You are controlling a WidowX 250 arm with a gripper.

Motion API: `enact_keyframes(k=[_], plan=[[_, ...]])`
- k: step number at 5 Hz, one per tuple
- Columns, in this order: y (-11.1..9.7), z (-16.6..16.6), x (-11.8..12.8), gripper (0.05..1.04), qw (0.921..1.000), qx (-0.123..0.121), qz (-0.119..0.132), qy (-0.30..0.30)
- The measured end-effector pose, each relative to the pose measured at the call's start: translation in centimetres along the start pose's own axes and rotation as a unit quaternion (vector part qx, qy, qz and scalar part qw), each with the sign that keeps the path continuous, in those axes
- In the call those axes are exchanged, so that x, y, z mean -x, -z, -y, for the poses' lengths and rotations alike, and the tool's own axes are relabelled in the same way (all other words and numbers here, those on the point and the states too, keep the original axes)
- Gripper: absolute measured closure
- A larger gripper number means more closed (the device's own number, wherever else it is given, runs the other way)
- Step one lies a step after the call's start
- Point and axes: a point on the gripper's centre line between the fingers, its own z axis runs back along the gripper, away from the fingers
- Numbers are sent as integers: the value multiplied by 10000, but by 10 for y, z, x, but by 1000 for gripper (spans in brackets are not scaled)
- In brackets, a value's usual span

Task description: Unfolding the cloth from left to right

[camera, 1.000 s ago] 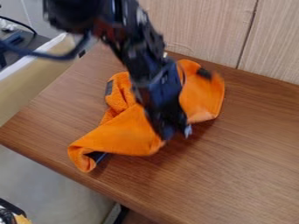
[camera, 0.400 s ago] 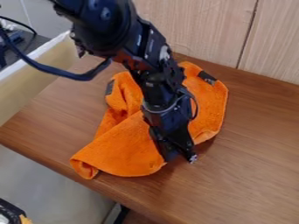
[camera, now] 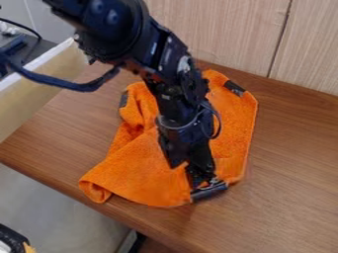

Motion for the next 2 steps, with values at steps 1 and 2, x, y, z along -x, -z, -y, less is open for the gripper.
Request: enact_keyframes(k=[1, 2], plan=[[1, -2, 8, 72, 10000, 38, -61, 23], [-12, -11, 11, 75, 9999, -17, 81, -81]])
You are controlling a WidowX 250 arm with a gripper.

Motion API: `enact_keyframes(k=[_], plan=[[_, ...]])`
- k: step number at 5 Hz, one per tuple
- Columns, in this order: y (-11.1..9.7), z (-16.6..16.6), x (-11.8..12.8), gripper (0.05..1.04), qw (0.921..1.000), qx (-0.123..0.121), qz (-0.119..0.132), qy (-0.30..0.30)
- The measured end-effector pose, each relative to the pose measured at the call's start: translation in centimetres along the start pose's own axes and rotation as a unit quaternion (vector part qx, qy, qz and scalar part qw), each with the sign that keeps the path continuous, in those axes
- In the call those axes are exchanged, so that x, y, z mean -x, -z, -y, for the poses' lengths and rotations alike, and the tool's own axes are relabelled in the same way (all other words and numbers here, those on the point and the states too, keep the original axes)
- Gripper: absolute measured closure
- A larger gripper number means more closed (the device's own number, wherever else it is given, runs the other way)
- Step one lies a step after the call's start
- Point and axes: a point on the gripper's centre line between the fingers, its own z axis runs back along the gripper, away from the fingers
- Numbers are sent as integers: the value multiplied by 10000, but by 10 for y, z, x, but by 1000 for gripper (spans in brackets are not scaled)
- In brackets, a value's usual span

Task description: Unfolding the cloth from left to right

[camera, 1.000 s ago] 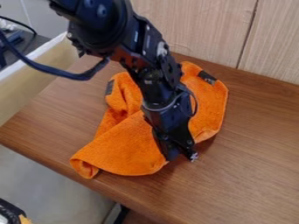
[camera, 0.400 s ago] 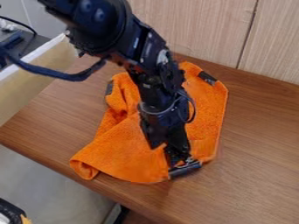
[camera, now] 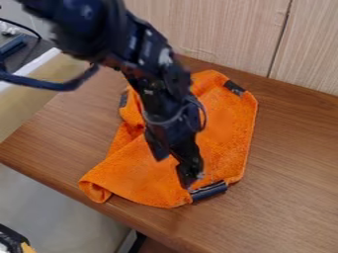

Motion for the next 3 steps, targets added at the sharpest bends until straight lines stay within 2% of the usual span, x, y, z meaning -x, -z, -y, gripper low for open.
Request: enact_keyframes(k=[1, 2, 3], plan=[[-37, -7, -1, 82, 9986, -62, 532, 36], [-71, -4, -3, 83, 9969, -36, 756, 195], [-93, -9, -4, 82, 9973, 57, 718, 134]])
